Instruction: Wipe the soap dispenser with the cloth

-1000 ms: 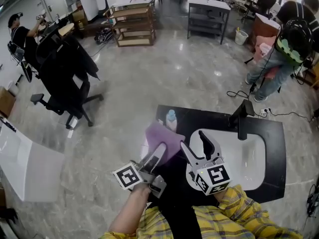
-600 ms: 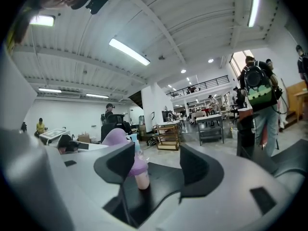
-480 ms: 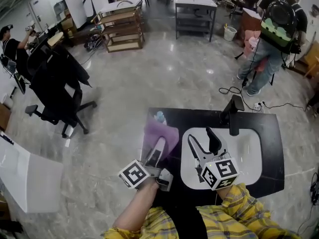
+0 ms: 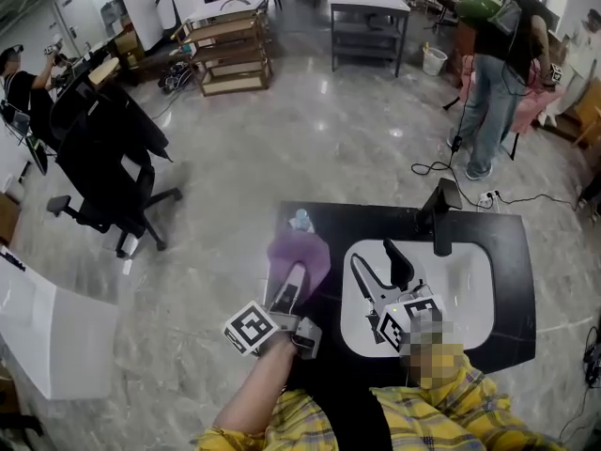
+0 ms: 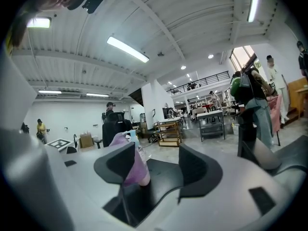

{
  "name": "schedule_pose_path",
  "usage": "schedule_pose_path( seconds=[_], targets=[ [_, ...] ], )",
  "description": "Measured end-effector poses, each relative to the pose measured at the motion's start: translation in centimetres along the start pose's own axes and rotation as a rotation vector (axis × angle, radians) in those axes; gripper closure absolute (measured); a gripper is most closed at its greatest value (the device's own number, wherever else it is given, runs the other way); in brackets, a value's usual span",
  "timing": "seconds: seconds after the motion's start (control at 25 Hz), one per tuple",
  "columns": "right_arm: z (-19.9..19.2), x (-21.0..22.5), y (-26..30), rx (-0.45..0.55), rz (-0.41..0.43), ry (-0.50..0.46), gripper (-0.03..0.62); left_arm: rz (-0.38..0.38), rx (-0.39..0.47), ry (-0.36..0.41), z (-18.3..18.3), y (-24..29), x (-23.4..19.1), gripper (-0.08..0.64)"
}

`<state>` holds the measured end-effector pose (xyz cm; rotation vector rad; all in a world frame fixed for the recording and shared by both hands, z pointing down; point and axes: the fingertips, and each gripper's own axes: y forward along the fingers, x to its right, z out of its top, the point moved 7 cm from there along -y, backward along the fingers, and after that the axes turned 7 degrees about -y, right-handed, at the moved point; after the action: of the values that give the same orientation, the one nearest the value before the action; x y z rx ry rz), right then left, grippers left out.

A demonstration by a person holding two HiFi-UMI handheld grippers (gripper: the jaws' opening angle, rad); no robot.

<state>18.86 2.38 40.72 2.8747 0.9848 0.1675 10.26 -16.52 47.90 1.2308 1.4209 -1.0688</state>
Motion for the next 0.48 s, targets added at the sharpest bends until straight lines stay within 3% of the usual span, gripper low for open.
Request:
schedule_pose_path(
  seconds=[0.12,0.32,0.48],
  targets=[
    [-0.3,-0.1,0.1,-0.006,0.007,0.000,0.330,0.081,-0.004,0.015,0.1,-0.5,-1.4,0.485],
    [-0.5,-0.6,0.3,-0.018,0.017,-0.011,0.331,0.130,-0.015,-0.009,0.2,-0.6,-2.5,0.484],
    [-0.8,-0.6,0.5,-0.032,0.029,-0.019,0.331,0.173,-0.040,0.031,0.4,-0.5,-2.8,0.484]
  ],
)
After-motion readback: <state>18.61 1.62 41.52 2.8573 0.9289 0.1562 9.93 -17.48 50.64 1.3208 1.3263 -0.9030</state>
